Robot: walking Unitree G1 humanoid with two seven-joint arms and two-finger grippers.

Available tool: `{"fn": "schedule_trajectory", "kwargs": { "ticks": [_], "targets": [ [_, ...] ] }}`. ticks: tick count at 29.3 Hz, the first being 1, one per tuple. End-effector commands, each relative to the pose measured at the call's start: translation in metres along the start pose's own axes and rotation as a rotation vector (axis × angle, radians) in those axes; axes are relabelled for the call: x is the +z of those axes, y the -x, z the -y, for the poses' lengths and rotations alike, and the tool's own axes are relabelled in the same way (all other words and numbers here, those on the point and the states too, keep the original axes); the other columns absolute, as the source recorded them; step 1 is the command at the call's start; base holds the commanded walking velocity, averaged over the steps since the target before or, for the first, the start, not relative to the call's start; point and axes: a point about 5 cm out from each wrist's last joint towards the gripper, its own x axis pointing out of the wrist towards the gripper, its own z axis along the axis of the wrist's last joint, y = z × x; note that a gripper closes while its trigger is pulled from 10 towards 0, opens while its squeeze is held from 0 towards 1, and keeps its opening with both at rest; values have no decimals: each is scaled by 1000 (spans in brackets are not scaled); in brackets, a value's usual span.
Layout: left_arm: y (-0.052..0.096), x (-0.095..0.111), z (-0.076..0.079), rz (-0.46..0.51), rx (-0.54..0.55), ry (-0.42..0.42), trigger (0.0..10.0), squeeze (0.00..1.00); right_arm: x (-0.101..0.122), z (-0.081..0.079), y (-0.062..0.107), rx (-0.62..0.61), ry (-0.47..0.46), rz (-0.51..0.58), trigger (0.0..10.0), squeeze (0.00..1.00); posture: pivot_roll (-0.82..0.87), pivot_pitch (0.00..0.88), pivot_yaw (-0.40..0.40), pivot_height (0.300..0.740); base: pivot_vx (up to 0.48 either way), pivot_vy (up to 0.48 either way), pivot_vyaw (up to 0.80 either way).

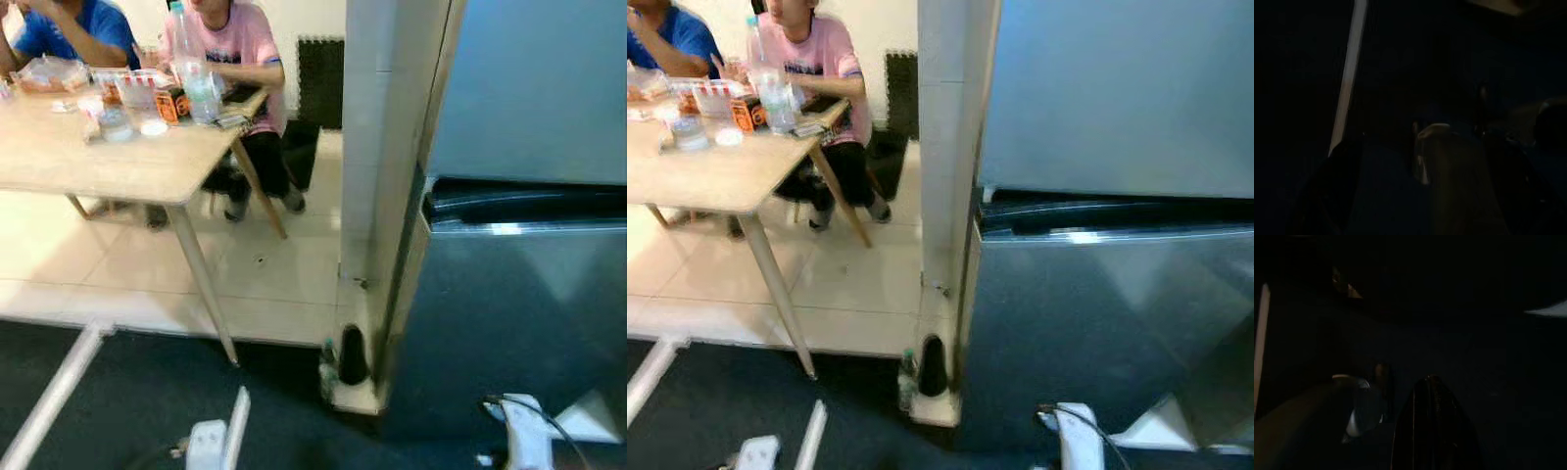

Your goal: Restocking fridge

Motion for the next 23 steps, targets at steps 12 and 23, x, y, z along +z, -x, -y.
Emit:
{"fn": "schedule_trajectory", "kwargs": {
  "ticks": [12,23],
  "targets": [
    [2,-9,-4,-33,15,2,10000,0,0,-2,-1,-3,-11,8,10000,0,-42,0,23,740,0,-242,0],
    [1,-6,-2,-18,6,27,10000,0,46,4,-1,-34,-104,189,10000,0,-43,0,23,740,0,-25,0]
  ]
}}
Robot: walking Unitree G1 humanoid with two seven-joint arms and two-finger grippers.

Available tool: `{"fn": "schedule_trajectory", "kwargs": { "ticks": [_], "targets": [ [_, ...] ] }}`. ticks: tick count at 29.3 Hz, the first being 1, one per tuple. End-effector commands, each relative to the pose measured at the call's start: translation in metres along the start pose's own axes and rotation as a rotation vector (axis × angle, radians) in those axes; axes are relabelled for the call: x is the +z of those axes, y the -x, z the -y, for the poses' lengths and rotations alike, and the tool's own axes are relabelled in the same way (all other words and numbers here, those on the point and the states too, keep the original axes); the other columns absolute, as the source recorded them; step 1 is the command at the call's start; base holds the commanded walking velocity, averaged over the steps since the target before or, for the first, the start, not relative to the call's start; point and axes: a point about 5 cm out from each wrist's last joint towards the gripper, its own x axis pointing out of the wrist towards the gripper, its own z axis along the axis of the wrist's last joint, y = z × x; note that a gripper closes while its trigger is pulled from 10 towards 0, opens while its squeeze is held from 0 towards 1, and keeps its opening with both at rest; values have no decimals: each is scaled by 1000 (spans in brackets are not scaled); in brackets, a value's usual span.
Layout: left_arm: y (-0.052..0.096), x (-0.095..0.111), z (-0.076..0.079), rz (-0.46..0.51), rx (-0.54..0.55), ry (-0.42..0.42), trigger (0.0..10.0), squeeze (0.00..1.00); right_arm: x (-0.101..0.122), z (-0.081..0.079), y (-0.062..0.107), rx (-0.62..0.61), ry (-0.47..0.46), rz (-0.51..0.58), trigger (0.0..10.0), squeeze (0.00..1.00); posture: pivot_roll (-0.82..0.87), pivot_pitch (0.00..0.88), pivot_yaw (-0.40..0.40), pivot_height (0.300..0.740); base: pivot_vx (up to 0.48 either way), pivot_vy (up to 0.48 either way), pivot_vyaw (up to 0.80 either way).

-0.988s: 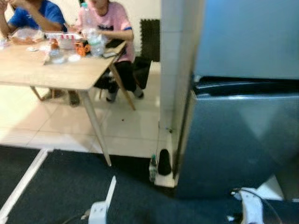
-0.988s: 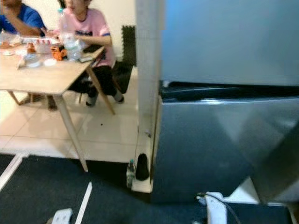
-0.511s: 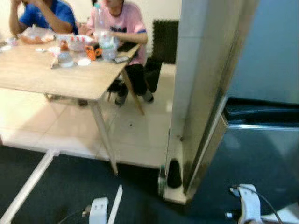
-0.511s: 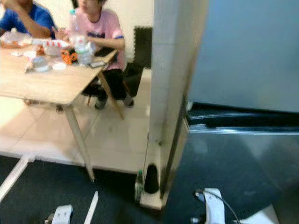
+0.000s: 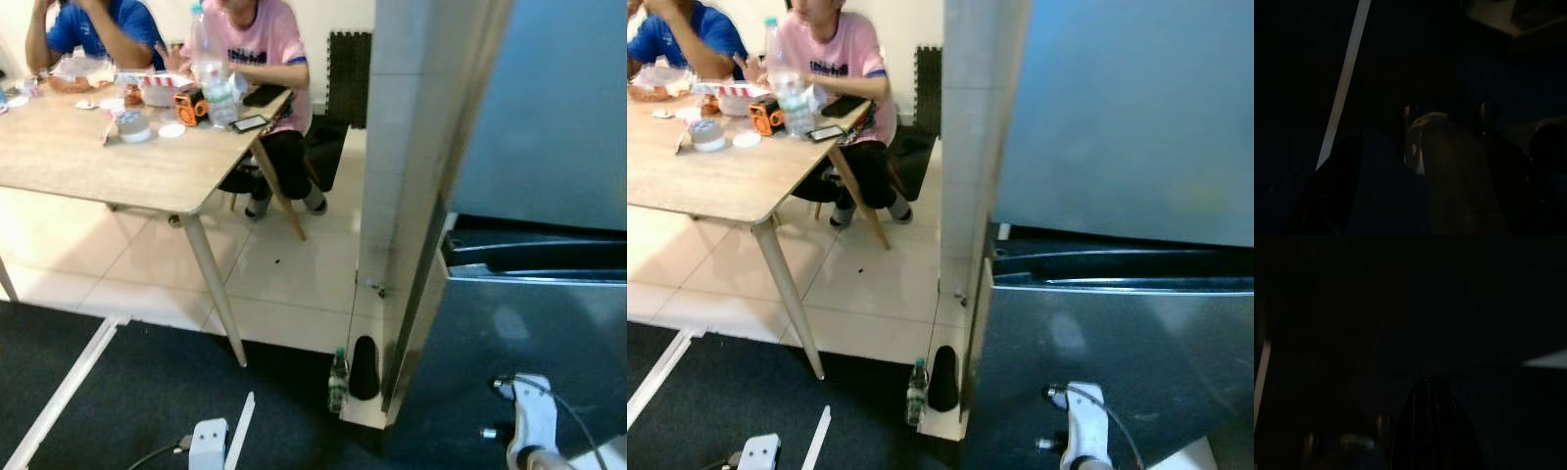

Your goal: Restocking fridge

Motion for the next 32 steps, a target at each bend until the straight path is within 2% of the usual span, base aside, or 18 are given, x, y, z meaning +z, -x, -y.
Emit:
{"fn": "schedule_trajectory", "kwargs": {
  "ticks": [1,2,3,4,7,9,10,12,13,15,17,20,22,26,28,29,30,32],
  "targets": [
    [1,-4,-1,-8,3,16,10000,0,5,-2,-1,-2,-28,33,10000,0,-43,0,23,740,0,0,0],
    [1,-4,0,-9,-1,15,10000,0,36,-5,-4,25,-93,146,10000,0,-43,0,23,740,0,0,0],
    [1,-4,0,-10,-3,13,10000,0,46,-6,-4,38,-114,181,10000,0,-43,0,23,740,0,0,0],
    [1,-4,0,-10,-3,13,10000,0,46,-6,-4,38,-114,181,10000,0,-43,0,23,740,0,0,0],
    [1,-5,-1,-11,-3,18,10000,0,86,-14,-4,103,-163,315,10000,0,-43,0,23,740,0,0,0],
    [1,-6,0,-13,-3,19,10000,0,120,-20,-1,141,-159,419,10000,0,-42,0,21,740,0,0,0],
    [1,-6,0,-13,-3,19,10000,0,120,-20,-1,141,-159,419,10000,0,-42,0,21,740,0,0,0],
    [1,-6,0,-13,-4,21,10000,0,138,-24,2,156,-155,475,10000,0,-43,0,20,740,0,0,0],
    [0,-5,1,-10,-8,23,10000,0,163,-30,7,175,-151,550,10000,0,-43,0,20,740,0,0,0],
    [0,-5,1,-10,-8,23,10000,0,163,-30,7,175,-151,550,10000,0,-43,0,20,740,0,0,0],
    [0,-4,2,-7,-11,24,10000,0,177,-34,11,188,-146,595,10000,0,-43,0,20,740,0,0,0],
    [0,-3,3,-3,-14,25,10000,0,186,-38,13,206,-145,620,10000,0,-42,0,18,740,0,0,0],
    [0,-3,4,-2,-15,25,10000,0,188,-39,14,212,-145,625,10000,0,-42,0,18,740,0,0,0],
    [0,-3,4,-2,-15,25,10000,0,168,-38,6,190,-117,536,10000,0,-45,0,18,740,0,0,0],
    [0,-3,4,-2,-15,28,10000,0,132,-35,-3,148,-52,392,10000,0,-46,0,21,740,0,0,0],
    [0,-3,4,-3,-14,27,10000,0,110,-31,-6,123,-62,316,10000,0,-41,0,21,740,0,0,0],
    [0,-3,4,-3,-14,27,10000,0,110,-31,-6,123,-62,316,10000,0,-41,0,21,740,0,0,0],
    [0,-3,3,1,-8,26,10000,0,71,-24,-9,82,-78,188,10000,0,-38,0,22,740,0,0,0]
  ]
}}
